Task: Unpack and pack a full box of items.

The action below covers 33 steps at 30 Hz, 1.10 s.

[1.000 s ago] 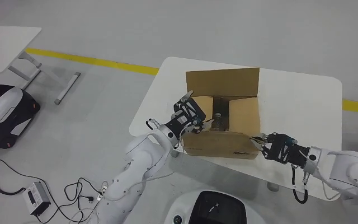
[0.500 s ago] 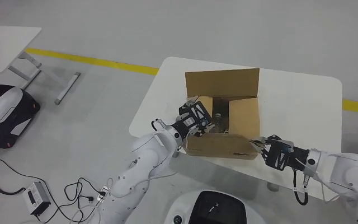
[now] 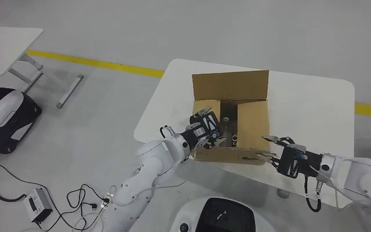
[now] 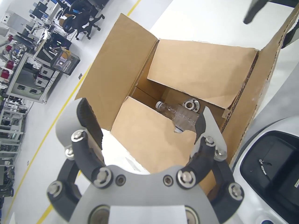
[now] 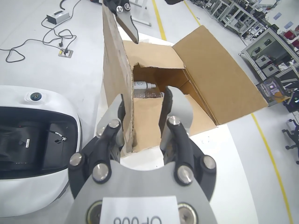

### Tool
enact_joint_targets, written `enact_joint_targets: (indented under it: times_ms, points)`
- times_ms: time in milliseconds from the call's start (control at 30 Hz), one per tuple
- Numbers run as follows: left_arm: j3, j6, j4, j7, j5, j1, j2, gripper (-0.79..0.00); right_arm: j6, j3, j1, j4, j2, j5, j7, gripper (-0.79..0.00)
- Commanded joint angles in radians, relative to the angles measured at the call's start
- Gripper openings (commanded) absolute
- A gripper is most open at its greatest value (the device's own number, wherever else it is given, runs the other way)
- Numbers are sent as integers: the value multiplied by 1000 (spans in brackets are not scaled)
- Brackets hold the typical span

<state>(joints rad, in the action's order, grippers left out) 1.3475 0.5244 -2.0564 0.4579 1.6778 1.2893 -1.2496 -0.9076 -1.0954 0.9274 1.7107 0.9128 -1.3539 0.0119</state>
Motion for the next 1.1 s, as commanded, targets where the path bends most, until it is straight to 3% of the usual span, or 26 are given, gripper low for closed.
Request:
enact_joint_targets:
  times_ms: [0,133,167,200,233,400,667,733,833,1067]
  points:
    - [1,11,-6,-2,-7,3,2,0,1,-19,3,-6,-2,19,20,0]
    - [3,48,-19,-5,-29,16,6,0,18,-83,27,-34,-7,98,85,0]
    - [4,60,-22,-4,-37,21,7,0,20,-98,35,-44,-8,123,98,-74]
    - [4,77,-23,0,-41,27,9,0,22,-110,41,-55,-9,144,100,-717]
    - [4,95,-25,3,-44,32,10,0,28,-120,45,-62,-9,168,104,-785]
    - [10,134,-41,-1,-60,55,17,0,9,-120,50,-90,-5,266,97,-785]
    - [9,208,-52,0,-90,81,28,0,-81,36,-24,-97,17,346,-166,-785]
    - [10,215,-53,-1,-91,87,31,0,-92,72,-38,-100,25,376,-182,-785]
    - [16,203,-58,-9,-91,92,33,0,-105,125,-64,-112,32,363,-255,-785]
    - [55,123,-56,-41,-98,89,38,0,-105,211,-106,-130,32,376,-297,-785]
